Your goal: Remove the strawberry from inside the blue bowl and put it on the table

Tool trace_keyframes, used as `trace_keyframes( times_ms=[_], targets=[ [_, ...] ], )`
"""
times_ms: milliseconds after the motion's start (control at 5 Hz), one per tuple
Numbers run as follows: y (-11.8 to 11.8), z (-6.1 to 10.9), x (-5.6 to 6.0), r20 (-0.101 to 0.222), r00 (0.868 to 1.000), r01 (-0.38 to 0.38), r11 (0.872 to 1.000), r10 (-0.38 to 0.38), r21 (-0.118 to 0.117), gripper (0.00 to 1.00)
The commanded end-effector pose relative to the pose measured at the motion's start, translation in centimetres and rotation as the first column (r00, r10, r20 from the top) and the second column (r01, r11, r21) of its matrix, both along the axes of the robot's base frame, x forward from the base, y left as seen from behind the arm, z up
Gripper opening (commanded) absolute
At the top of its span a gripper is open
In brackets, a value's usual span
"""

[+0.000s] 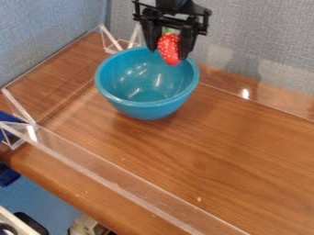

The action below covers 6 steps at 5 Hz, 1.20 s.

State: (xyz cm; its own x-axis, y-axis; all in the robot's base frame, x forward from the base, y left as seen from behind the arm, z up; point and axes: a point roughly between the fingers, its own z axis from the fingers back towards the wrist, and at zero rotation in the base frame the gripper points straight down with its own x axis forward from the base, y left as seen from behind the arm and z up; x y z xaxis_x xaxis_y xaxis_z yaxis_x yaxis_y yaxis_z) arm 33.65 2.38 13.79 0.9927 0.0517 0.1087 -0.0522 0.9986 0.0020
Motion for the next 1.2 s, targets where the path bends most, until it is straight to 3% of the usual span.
trace_keyframes(
  times_ms=[0,1000],
  targets=[
    [-1.0,2.6,-0.4,0.075,0.997,0.035,0.999,-0.036,0.01,0.0],
    [-4.2,2.3,-2.2,0.055,0.989,0.133,0.991,-0.134,0.014,0.0]
  ],
)
